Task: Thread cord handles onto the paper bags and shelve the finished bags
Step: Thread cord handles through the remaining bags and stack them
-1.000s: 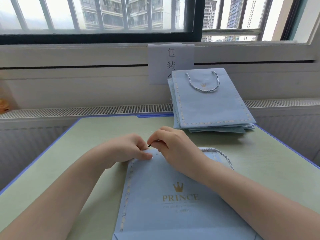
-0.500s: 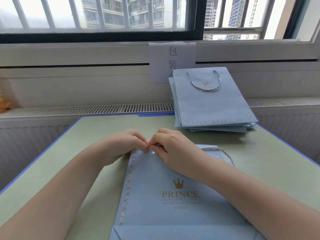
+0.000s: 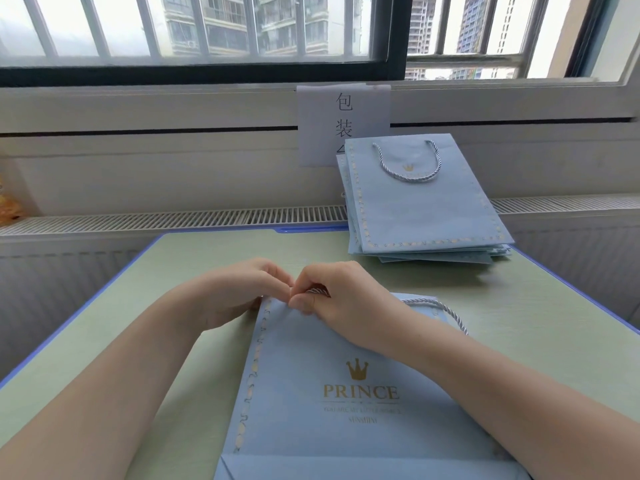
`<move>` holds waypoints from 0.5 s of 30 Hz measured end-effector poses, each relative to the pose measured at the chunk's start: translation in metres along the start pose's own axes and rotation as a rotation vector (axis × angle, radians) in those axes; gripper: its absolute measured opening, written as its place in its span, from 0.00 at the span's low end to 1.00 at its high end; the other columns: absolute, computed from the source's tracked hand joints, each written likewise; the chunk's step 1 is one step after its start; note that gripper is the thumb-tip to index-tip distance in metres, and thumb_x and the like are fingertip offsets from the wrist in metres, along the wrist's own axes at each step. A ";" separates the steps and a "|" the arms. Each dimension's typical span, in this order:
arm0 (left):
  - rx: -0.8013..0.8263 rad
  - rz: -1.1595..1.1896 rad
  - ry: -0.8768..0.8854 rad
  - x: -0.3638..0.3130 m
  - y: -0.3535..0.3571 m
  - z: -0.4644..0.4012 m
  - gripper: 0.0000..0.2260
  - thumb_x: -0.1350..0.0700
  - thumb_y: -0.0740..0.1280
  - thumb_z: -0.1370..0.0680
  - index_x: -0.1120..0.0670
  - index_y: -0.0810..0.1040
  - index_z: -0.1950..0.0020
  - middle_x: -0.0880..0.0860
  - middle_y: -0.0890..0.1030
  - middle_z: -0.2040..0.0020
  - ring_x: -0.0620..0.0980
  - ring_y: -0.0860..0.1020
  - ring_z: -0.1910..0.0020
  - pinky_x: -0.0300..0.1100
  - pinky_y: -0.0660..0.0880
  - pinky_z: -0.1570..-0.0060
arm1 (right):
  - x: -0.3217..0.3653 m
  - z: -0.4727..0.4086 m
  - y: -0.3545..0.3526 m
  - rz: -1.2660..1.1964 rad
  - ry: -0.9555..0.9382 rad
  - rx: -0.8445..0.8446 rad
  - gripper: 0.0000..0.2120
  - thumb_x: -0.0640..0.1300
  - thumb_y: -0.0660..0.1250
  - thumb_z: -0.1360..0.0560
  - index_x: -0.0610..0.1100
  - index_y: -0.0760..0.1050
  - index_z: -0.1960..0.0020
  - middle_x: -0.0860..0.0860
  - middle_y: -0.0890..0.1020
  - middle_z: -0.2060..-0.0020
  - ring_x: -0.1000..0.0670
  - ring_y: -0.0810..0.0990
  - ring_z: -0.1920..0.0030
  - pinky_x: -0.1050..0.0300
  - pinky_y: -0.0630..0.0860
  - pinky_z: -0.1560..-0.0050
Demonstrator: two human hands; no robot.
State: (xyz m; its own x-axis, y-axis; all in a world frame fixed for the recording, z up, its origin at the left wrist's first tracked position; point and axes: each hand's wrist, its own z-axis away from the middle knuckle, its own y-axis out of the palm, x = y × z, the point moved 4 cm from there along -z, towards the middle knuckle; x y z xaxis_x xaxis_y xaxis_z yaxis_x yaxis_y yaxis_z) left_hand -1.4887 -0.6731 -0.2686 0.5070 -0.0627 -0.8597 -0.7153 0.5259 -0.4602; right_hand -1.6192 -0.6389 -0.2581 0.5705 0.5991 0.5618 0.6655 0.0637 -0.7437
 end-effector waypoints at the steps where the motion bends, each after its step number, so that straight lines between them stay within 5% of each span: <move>1: 0.004 0.000 0.005 -0.001 0.001 0.000 0.11 0.58 0.70 0.37 0.63 0.83 0.58 0.61 0.82 0.58 0.54 0.79 0.55 0.50 0.71 0.46 | 0.000 0.000 0.002 -0.034 0.011 0.013 0.04 0.41 0.67 0.24 0.42 0.80 0.53 0.53 0.78 0.65 0.59 0.72 0.65 0.61 0.70 0.58; 4: 0.005 -0.012 0.016 0.000 0.001 -0.001 0.08 0.58 0.69 0.36 0.60 0.83 0.61 0.59 0.81 0.60 0.52 0.78 0.55 0.49 0.70 0.46 | -0.002 -0.001 0.004 -0.117 0.047 0.033 0.04 0.41 0.67 0.25 0.42 0.80 0.55 0.55 0.78 0.68 0.61 0.73 0.68 0.62 0.72 0.59; 6: 0.004 -0.040 0.010 0.001 0.000 -0.001 0.14 0.54 0.70 0.36 0.62 0.83 0.57 0.63 0.81 0.55 0.57 0.78 0.51 0.53 0.69 0.41 | -0.005 -0.002 0.002 -0.128 0.079 0.031 0.04 0.41 0.67 0.24 0.42 0.80 0.55 0.55 0.78 0.69 0.61 0.73 0.70 0.62 0.73 0.61; 9: 0.000 -0.059 -0.030 0.002 0.000 0.000 0.22 0.49 0.71 0.41 0.64 0.81 0.56 0.59 0.79 0.58 0.54 0.76 0.55 0.47 0.69 0.48 | -0.010 -0.003 -0.002 -0.088 0.117 0.013 0.05 0.42 0.66 0.24 0.43 0.80 0.56 0.56 0.78 0.69 0.60 0.73 0.70 0.60 0.74 0.60; 15: 0.088 -0.105 -0.072 0.001 0.007 0.002 0.16 0.49 0.72 0.37 0.61 0.81 0.59 0.51 0.79 0.60 0.47 0.76 0.57 0.44 0.67 0.48 | -0.016 -0.005 -0.004 -0.105 0.135 -0.035 0.06 0.40 0.66 0.24 0.45 0.77 0.60 0.57 0.77 0.70 0.63 0.73 0.71 0.66 0.71 0.63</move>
State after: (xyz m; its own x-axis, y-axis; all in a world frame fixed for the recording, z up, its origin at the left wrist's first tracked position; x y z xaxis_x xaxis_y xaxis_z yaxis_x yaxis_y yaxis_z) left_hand -1.4923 -0.6674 -0.2723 0.6125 -0.0621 -0.7880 -0.6127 0.5925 -0.5230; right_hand -1.6288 -0.6526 -0.2630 0.5546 0.4778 0.6813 0.7399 0.0914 -0.6665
